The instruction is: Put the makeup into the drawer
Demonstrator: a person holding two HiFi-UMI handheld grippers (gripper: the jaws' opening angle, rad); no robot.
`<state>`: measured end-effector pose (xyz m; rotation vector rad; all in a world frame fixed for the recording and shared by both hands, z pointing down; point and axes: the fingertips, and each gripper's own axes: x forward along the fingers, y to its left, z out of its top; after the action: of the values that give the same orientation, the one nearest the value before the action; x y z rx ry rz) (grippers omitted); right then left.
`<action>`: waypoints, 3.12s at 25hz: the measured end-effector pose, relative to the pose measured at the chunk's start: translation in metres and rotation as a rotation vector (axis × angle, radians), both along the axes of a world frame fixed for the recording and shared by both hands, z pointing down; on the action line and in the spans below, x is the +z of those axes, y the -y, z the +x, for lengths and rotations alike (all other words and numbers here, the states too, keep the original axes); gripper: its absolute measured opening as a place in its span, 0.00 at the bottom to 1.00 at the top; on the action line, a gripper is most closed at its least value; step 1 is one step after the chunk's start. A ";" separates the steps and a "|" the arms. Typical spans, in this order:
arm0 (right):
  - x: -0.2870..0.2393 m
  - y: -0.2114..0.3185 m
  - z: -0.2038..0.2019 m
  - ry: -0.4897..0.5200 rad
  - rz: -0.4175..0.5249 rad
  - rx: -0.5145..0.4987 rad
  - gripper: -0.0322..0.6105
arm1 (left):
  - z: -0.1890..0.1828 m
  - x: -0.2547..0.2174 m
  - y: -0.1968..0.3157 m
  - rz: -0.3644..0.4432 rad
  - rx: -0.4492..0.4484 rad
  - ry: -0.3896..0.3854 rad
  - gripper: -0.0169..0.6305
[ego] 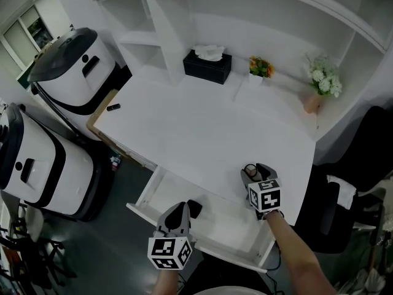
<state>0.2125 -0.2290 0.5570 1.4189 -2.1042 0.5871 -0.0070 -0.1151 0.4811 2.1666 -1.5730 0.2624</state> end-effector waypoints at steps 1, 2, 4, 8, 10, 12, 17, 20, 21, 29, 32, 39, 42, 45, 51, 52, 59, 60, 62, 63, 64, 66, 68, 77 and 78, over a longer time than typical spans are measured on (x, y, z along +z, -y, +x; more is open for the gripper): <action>0.001 0.000 0.000 -0.007 -0.006 -0.002 0.39 | 0.000 0.000 0.000 -0.001 -0.001 0.000 0.03; 0.003 0.000 0.000 -0.014 -0.013 -0.005 0.39 | -0.001 0.001 0.000 -0.001 -0.002 0.002 0.03; 0.005 0.000 -0.001 -0.027 -0.028 -0.008 0.39 | -0.001 0.001 0.000 -0.003 -0.001 0.007 0.03; 0.007 0.002 0.000 -0.045 -0.047 -0.002 0.39 | -0.002 0.002 0.002 -0.001 -0.008 0.011 0.03; 0.008 0.003 0.000 -0.050 -0.047 -0.002 0.39 | -0.002 0.001 0.002 0.001 -0.013 0.012 0.03; 0.008 0.003 0.000 -0.052 -0.044 -0.001 0.39 | -0.003 0.001 0.001 0.002 -0.015 0.015 0.03; 0.007 0.003 0.001 -0.060 -0.037 0.006 0.39 | -0.009 0.000 -0.005 0.002 -0.028 0.019 0.03; 0.007 0.002 0.001 -0.066 -0.031 0.007 0.39 | -0.012 -0.002 -0.010 0.007 -0.032 0.024 0.03; 0.007 0.001 0.001 -0.067 -0.031 0.006 0.39 | -0.012 -0.003 -0.012 0.009 -0.032 0.026 0.03; -0.011 -0.017 -0.009 -0.038 -0.005 -0.016 0.39 | -0.018 -0.010 -0.024 0.030 -0.037 0.032 0.03; -0.022 -0.032 -0.013 -0.021 0.011 -0.022 0.39 | -0.017 -0.013 -0.030 0.039 -0.026 0.026 0.03; -0.038 -0.078 -0.026 0.007 0.033 -0.044 0.39 | -0.014 -0.017 -0.046 0.054 0.009 0.015 0.03; -0.039 -0.101 -0.029 0.009 0.039 -0.047 0.39 | -0.011 -0.016 -0.054 0.058 0.031 0.014 0.03; -0.037 -0.122 -0.029 0.019 0.034 -0.041 0.39 | -0.007 -0.014 -0.062 0.057 0.054 0.013 0.03; -0.026 -0.159 -0.030 0.028 0.005 -0.023 0.39 | 0.000 -0.010 -0.074 0.051 0.097 0.001 0.03; -0.024 -0.164 -0.030 0.028 0.000 -0.021 0.39 | 0.002 -0.009 -0.076 0.051 0.103 -0.001 0.03; -0.002 -0.190 -0.024 0.012 -0.040 -0.019 0.39 | 0.013 -0.003 -0.083 0.042 0.147 0.000 0.03; 0.002 -0.193 -0.024 0.008 -0.047 -0.021 0.39 | 0.014 -0.002 -0.084 0.041 0.151 0.002 0.03; 0.010 -0.198 -0.023 0.002 -0.062 -0.028 0.39 | 0.015 -0.001 -0.085 0.039 0.155 0.005 0.03; 0.014 -0.201 -0.023 -0.002 -0.069 -0.031 0.39 | 0.015 0.000 -0.086 0.037 0.157 0.006 0.03; 0.018 -0.203 -0.023 -0.005 -0.077 -0.035 0.39 | 0.015 0.001 -0.086 0.034 0.159 0.008 0.03; 0.026 -0.207 -0.023 -0.014 -0.091 -0.043 0.39 | 0.016 0.004 -0.088 0.029 0.162 0.011 0.03; 0.034 -0.209 -0.023 -0.023 -0.106 -0.053 0.39 | 0.017 0.006 -0.089 0.023 0.164 0.015 0.03; 0.067 -0.213 -0.025 -0.070 -0.172 -0.097 0.39 | 0.012 0.019 -0.092 -0.004 0.154 0.025 0.03; 0.070 -0.213 -0.026 -0.074 -0.180 -0.101 0.39 | 0.011 0.021 -0.092 -0.008 0.152 0.025 0.03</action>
<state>0.1866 -0.0165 0.6273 1.2093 -1.9976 0.6563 0.0041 -0.0232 0.5018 2.2879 -1.4197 0.3433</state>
